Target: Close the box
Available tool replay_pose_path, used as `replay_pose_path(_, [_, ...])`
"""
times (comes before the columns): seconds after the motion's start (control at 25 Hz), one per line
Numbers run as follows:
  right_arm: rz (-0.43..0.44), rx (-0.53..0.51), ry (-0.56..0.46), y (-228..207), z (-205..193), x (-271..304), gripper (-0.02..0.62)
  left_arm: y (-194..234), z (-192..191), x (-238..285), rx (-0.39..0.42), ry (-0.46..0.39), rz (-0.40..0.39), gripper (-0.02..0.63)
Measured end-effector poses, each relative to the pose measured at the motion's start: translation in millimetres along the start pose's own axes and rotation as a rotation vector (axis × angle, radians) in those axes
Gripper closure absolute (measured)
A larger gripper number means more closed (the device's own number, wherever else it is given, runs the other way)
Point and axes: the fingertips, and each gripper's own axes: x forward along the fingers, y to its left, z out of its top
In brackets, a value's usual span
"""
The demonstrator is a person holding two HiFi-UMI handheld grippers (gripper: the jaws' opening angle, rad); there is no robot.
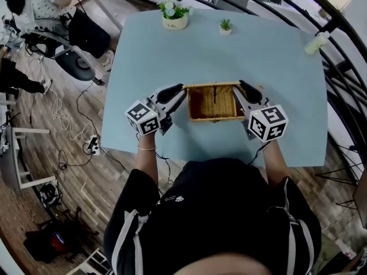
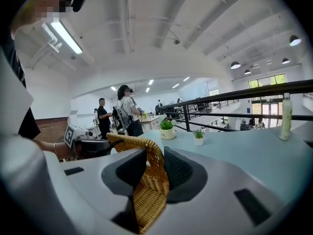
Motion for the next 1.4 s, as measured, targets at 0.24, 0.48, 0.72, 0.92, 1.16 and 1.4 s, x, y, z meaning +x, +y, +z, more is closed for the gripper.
replay_pose_path(0.24, [0.031, -0.006, 0.029, 8.2, -10.4, -11.0, 0.482, -11.0, -8.7, -8.4, -0.032, 0.006, 0.071, 0.546])
replay_pose_path(0.48, [0.052, 0.008, 0.053, 13.6, -20.9, -18.4, 0.482, -24.4, -22.5, -14.6, -0.074, 0.017, 0.113, 0.546])
replay_pose_path(0.72, [0.069, 0.020, 0.083, 17.8, -33.9, -24.7, 0.482, -33.9, -31.1, -19.0, -0.105, 0.005, 0.155, 0.546])
replay_pose_path(0.92, [0.087, 0.044, 0.102, 21.4, -44.2, -29.6, 0.482, -40.8, -37.4, -20.9, -0.127, -0.001, 0.174, 0.546])
replay_pose_path(1.16, [0.105, 0.068, 0.117, 24.5, -55.4, -33.4, 0.486, -44.0, -45.7, -23.8, -0.161, -0.019, 0.203, 0.546])
replay_pose_path(1.4, [0.126, 0.131, 0.132, 27.6, -66.9, -38.0, 0.488, -45.0, -51.9, -25.5, -0.186, -0.036, 0.228, 0.546])
